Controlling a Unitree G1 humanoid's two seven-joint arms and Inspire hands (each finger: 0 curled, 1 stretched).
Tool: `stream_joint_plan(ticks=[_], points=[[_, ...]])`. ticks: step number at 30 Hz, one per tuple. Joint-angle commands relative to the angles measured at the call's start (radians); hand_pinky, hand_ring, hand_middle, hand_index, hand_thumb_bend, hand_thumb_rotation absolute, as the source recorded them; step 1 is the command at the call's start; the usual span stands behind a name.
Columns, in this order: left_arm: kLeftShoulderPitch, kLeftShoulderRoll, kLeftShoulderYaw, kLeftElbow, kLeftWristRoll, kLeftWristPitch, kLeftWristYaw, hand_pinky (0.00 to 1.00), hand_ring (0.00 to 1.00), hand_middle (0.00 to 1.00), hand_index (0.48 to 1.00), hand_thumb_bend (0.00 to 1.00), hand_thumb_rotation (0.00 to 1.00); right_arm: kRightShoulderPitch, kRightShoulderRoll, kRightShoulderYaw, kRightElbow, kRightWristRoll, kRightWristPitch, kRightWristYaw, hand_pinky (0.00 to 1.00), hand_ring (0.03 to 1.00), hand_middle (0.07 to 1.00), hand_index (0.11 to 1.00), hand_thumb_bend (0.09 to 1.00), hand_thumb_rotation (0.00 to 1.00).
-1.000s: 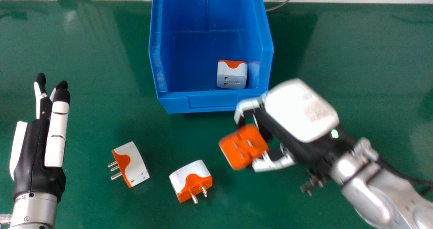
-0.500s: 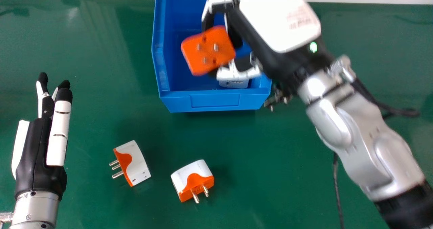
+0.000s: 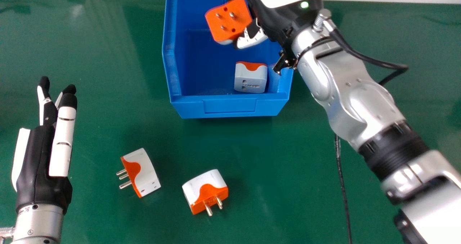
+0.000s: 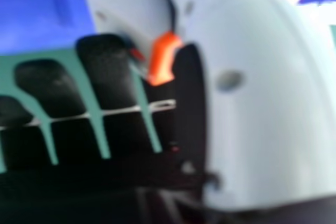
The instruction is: Pick all objects and put in blue box
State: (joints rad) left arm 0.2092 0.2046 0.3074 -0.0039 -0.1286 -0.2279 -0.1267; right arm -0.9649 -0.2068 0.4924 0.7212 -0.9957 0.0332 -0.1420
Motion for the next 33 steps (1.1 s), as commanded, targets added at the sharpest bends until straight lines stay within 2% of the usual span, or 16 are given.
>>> stream_joint_plan(ticks=[1, 3, 6, 7, 11, 14, 18, 22, 24, 25, 27, 29, 30, 31, 33], points=[[0.007, -0.001, 0.005, -0.03, -0.004, -0.004, 0.006, 1.0, 0.98, 0.96, 0.981, 0.52, 0.97, -0.084, 0.014, 0.022, 0.052, -0.004, -0.007, -0.028, 0.19, 0.271, 0.374, 0.486, 0.487, 0.14], [0.005, 0.001, 0.004, -0.026, 0.0, -0.007, 0.007, 1.0, 0.98, 0.97, 0.985, 0.52, 0.98, -0.101, 0.029, 0.045, 0.119, 0.002, -0.023, -0.057, 0.16, 0.235, 0.334, 0.484, 0.491, 0.14], [0.008, 0.003, 0.002, -0.028, 0.007, -0.006, 0.007, 1.0, 0.99, 0.97, 0.994, 0.52, 1.0, -0.123, 0.049, 0.069, 0.193, 0.015, -0.037, -0.069, 0.14, 0.197, 0.445, 0.481, 0.518, 0.02], [0.011, 0.003, 0.0, -0.031, 0.01, -0.008, 0.008, 1.0, 0.98, 0.97, 0.992, 0.52, 0.99, -0.131, 0.057, 0.076, 0.211, 0.019, -0.036, -0.055, 0.13, 0.191, 0.457, 0.481, 0.521, 0.01], [0.015, -0.002, -0.002, -0.039, 0.01, -0.003, 0.012, 1.0, 0.98, 0.97, 0.99, 0.53, 0.99, -0.16, 0.079, 0.119, 0.267, 0.011, -0.024, -0.025, 0.11, 0.166, 0.468, 0.482, 0.525, 0.0], [0.016, -0.003, -0.006, -0.039, 0.025, -0.01, 0.021, 1.0, 0.98, 0.97, 0.989, 0.55, 0.99, -0.184, 0.096, 0.145, 0.301, 0.008, -0.002, 0.018, 0.11, 0.175, 0.469, 0.48, 0.525, 0.0], [0.019, 0.004, -0.014, -0.043, 0.032, -0.009, 0.022, 1.0, 0.98, 0.97, 0.995, 0.55, 1.0, -0.209, 0.115, 0.177, 0.345, 0.003, 0.019, 0.035, 0.12, 0.185, 0.469, 0.478, 0.527, 0.0], [0.025, 0.004, -0.019, -0.057, 0.048, 0.005, 0.034, 1.0, 0.98, 0.97, 0.991, 0.57, 1.0, -0.221, 0.126, 0.192, 0.365, 0.01, 0.031, 0.039, 0.09, 0.143, 0.469, 0.477, 0.528, 0.0], [0.025, 0.0, -0.018, -0.055, 0.046, -0.003, 0.034, 1.0, 0.97, 0.96, 0.987, 0.57, 0.99, -0.221, 0.135, 0.186, 0.372, 0.022, 0.043, 0.027, 0.08, 0.136, 0.469, 0.477, 0.528, 0.0], [0.026, -0.002, -0.018, -0.055, 0.048, -0.006, 0.034, 1.0, 0.97, 0.96, 0.986, 0.56, 0.99, -0.219, 0.14, 0.179, 0.372, 0.031, 0.048, 0.02, 0.09, 0.16, 0.441, 0.488, 0.523, 0.0], [0.027, -0.003, -0.02, -0.058, 0.048, -0.005, 0.035, 0.99, 0.97, 0.96, 0.983, 0.56, 0.99, -0.209, 0.139, 0.179, 0.358, 0.032, 0.057, -0.017, 0.2, 0.302, 0.448, 0.498, 0.517, 0.0], [0.028, -0.005, -0.021, -0.062, 0.043, 0.0, 0.035, 1.0, 0.97, 0.96, 0.983, 0.57, 0.98, -0.197, 0.131, 0.196, 0.341, 0.015, 0.064, -0.063, 0.34, 0.442, 0.544, 0.495, 0.503, 0.12], [0.028, -0.007, -0.022, -0.064, 0.045, 0.001, 0.038, 1.0, 0.97, 0.96, 0.982, 0.58, 0.98, -0.194, 0.129, 0.202, 0.333, 0.011, 0.068, -0.067, 0.41, 0.509, 0.603, 0.587, 0.537, 0.31], [0.029, -0.007, -0.023, -0.066, 0.044, 0.003, 0.038, 1.0, 0.97, 0.96, 0.978, 0.58, 0.98, -0.189, 0.128, 0.201, 0.323, 0.013, 0.072, -0.066, 0.49, 0.59, 0.674, 0.669, 0.549, 0.44], [0.028, -0.007, -0.024, -0.067, 0.046, 0.006, 0.039, 1.0, 0.97, 0.96, 0.981, 0.57, 0.99, -0.184, 0.124, 0.202, 0.304, 0.015, 0.079, -0.055, 0.59, 0.71, 0.782, 0.764, 0.575, 0.53]])
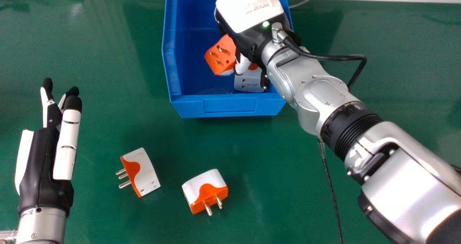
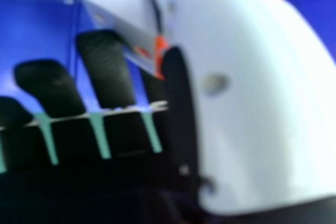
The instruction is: Pick all objects and put in blue box
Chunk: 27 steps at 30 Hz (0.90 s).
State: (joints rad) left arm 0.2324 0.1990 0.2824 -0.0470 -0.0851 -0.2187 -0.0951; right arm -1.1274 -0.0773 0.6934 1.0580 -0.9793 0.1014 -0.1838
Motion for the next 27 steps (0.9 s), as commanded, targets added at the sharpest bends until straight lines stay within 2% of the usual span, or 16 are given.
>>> stream_joint_plan(ticks=[1, 3, 4, 6, 10, 13, 16, 20, 25, 27], points=[[0.003, 0.0, 0.001, -0.019, 0.007, -0.01, 0.008, 1.0, 0.97, 0.96, 0.982, 0.57, 0.99, -0.019, -0.009, 0.002, -0.044, -0.001, 0.012, -0.009, 0.62, 0.753, 0.821, 0.797, 0.572, 0.56], [0.0, 0.003, 0.0, -0.017, 0.01, -0.008, 0.008, 1.0, 0.97, 0.96, 0.982, 0.57, 0.99, -0.012, -0.014, 0.008, -0.064, -0.005, 0.019, -0.009, 0.69, 0.82, 0.879, 0.843, 0.581, 0.57], [-0.002, 0.004, 0.0, -0.016, 0.01, -0.007, 0.007, 1.0, 0.98, 0.96, 0.984, 0.57, 1.0, -0.009, -0.014, 0.008, -0.073, -0.004, 0.026, -0.003, 0.7, 0.838, 0.893, 0.854, 0.582, 0.58], [-0.006, 0.006, 0.0, -0.01, 0.007, -0.01, 0.003, 1.0, 0.98, 0.96, 0.987, 0.57, 0.99, -0.003, -0.014, 0.002, -0.09, 0.003, 0.033, 0.0, 0.79, 0.911, 0.95, 0.902, 0.579, 0.58], [-0.014, 0.004, 0.002, 0.0, -0.001, -0.01, 0.002, 1.0, 0.98, 0.96, 0.983, 0.57, 0.98, 0.04, -0.028, -0.014, -0.2, 0.008, 0.077, 0.032, 0.89, 0.98, 0.994, 0.946, 0.564, 0.6], [-0.016, 0.005, 0.001, 0.002, 0.001, -0.011, 0.003, 1.0, 0.97, 0.96, 0.983, 0.58, 0.97, 0.105, -0.057, -0.025, -0.329, 0.004, 0.11, 0.051, 0.92, 0.997, 1.0, 0.96, 0.538, 0.62], [-0.014, 0.003, 0.001, -0.001, 0.004, -0.013, 0.006, 1.0, 0.98, 0.96, 0.982, 0.57, 0.97, 0.193, -0.089, -0.036, -0.481, -0.019, 0.156, 0.057, 0.92, 0.995, 1.0, 0.956, 0.522, 0.66], [-0.009, 0.001, 0.002, -0.007, -0.001, -0.013, 0.005, 1.0, 0.97, 0.96, 0.979, 0.56, 0.97, 0.359, -0.149, -0.082, -0.733, -0.014, 0.157, 0.044, 0.89, 0.98, 0.999, 0.961, 0.498, 0.71], [-0.003, 0.003, 0.002, -0.013, 0.008, -0.002, 0.011, 1.0, 0.97, 0.96, 0.98, 0.58, 0.98, 0.623, -0.227, -0.15, -1.025, 0.017, 0.061, -0.022, 0.8, 0.921, 0.951, 0.932, 0.469, 0.74], [-0.005, 0.006, 0.003, -0.008, 0.006, -0.002, 0.008, 1.0, 0.97, 0.96, 0.979, 0.58, 0.98, 0.734, -0.256, -0.166, -1.118, 0.023, 0.014, -0.048, 0.8, 0.909, 0.933, 0.914, 0.473, 0.72]])
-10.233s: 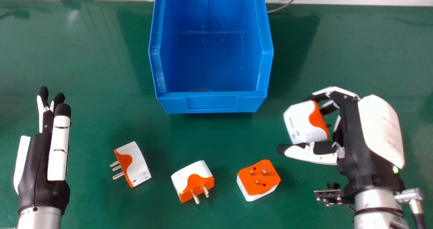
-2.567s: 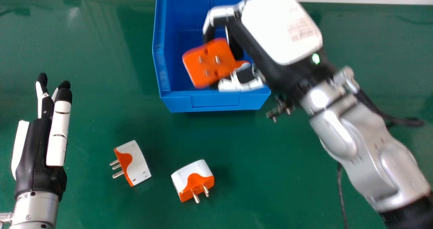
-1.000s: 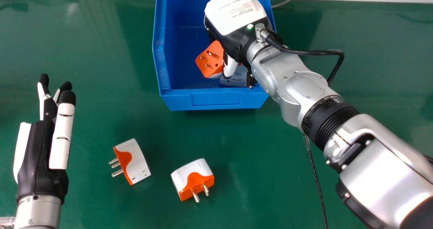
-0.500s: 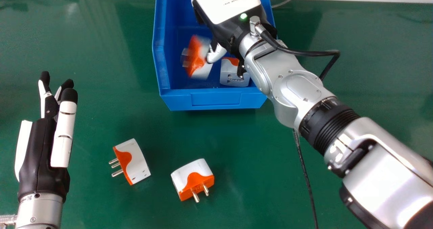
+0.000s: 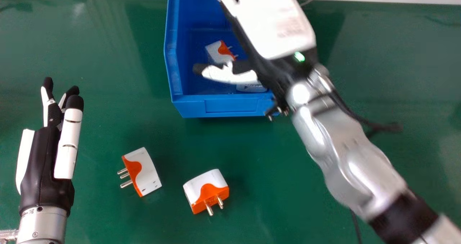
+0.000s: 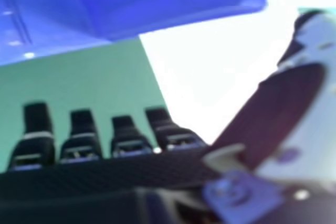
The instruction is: Pick all objects and put in blue box
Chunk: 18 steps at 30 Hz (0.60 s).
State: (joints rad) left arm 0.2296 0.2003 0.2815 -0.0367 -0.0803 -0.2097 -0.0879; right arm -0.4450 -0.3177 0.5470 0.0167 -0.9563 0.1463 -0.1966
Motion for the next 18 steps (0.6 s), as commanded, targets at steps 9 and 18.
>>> stream_joint_plan(ticks=[9, 18], points=[[-0.009, 0.015, 0.01, 0.013, -0.008, -0.031, -0.02, 0.99, 0.98, 0.97, 0.99, 0.57, 1.0, 0.402, -0.118, -0.086, -0.298, 0.078, -0.281, -0.069, 0.77, 0.88, 0.914, 0.906, 0.464, 0.81], [0.012, 0.003, 0.007, 0.002, 0.0, -0.051, -0.013, 1.0, 0.97, 0.96, 0.979, 0.57, 0.98, 0.499, -0.159, -0.101, -0.215, 0.096, -0.49, -0.077, 0.72, 0.85, 0.883, 0.867, 0.48, 0.84]])
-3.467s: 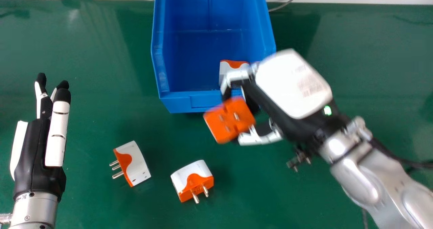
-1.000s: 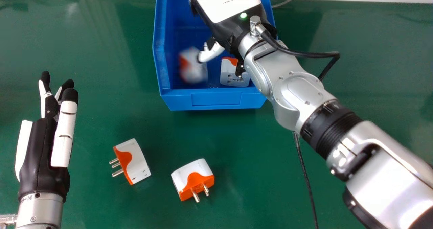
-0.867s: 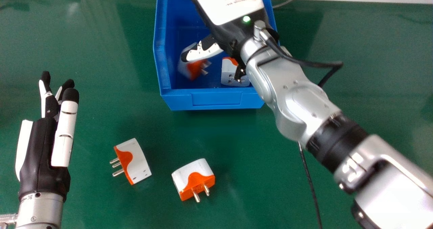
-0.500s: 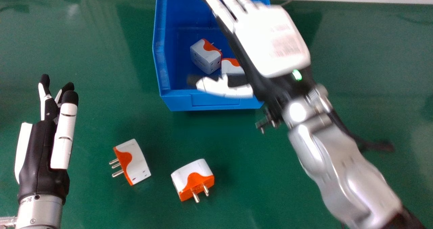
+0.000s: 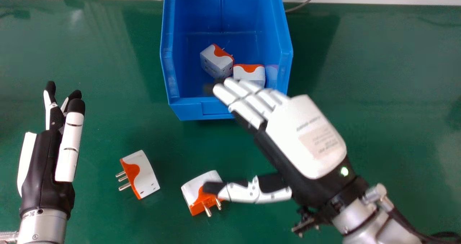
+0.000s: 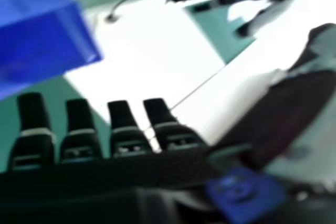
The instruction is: Pick all objects and put in blue box
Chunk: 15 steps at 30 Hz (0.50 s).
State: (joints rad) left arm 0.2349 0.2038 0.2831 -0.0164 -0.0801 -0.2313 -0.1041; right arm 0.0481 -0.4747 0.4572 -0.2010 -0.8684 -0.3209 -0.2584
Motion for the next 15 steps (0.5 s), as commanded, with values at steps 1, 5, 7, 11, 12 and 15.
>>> stream_joint_plan(ticks=[1, 5, 7, 11, 12, 15], points=[[0.008, 0.0, 0.005, -0.019, 0.001, -0.031, 0.003, 1.0, 0.97, 0.96, 0.979, 0.57, 0.98, 0.006, 0.0, -0.009, 0.018, 0.007, -0.036, -0.012, 0.72, 0.851, 0.885, 0.868, 0.483, 0.85], [0.016, -0.003, 0.004, -0.031, 0.002, -0.025, 0.008, 1.0, 0.97, 0.96, 0.976, 0.59, 0.97, -0.01, 0.01, 0.011, 0.076, -0.012, -0.062, 0.014, 0.73, 0.853, 0.89, 0.867, 0.493, 0.86], [0.017, -0.004, 0.003, -0.033, 0.002, -0.023, 0.01, 1.0, 0.97, 0.96, 0.976, 0.59, 0.97, -0.024, 0.015, 0.023, 0.103, -0.025, -0.071, 0.024, 0.74, 0.857, 0.891, 0.862, 0.497, 0.83], [0.013, -0.001, 0.004, -0.027, -0.001, -0.026, 0.007, 1.0, 0.98, 0.96, 0.982, 0.58, 0.97, -0.063, 0.025, 0.045, 0.161, -0.057, -0.09, 0.03, 0.74, 0.844, 0.879, 0.846, 0.504, 0.8], [0.011, -0.001, 0.004, -0.024, 0.001, -0.03, 0.008, 1.0, 0.98, 0.96, 0.982, 0.57, 0.97, -0.076, 0.028, 0.051, 0.181, -0.064, -0.097, 0.029, 0.73, 0.841, 0.876, 0.844, 0.506, 0.79], [0.006, 0.003, 0.003, -0.017, 0.008, -0.038, 0.009, 1.0, 0.97, 0.96, 0.98, 0.56, 0.98, -0.119, 0.036, 0.069, 0.236, -0.083, -0.11, 0.032, 0.72, 0.831, 0.867, 0.842, 0.507, 0.76]])
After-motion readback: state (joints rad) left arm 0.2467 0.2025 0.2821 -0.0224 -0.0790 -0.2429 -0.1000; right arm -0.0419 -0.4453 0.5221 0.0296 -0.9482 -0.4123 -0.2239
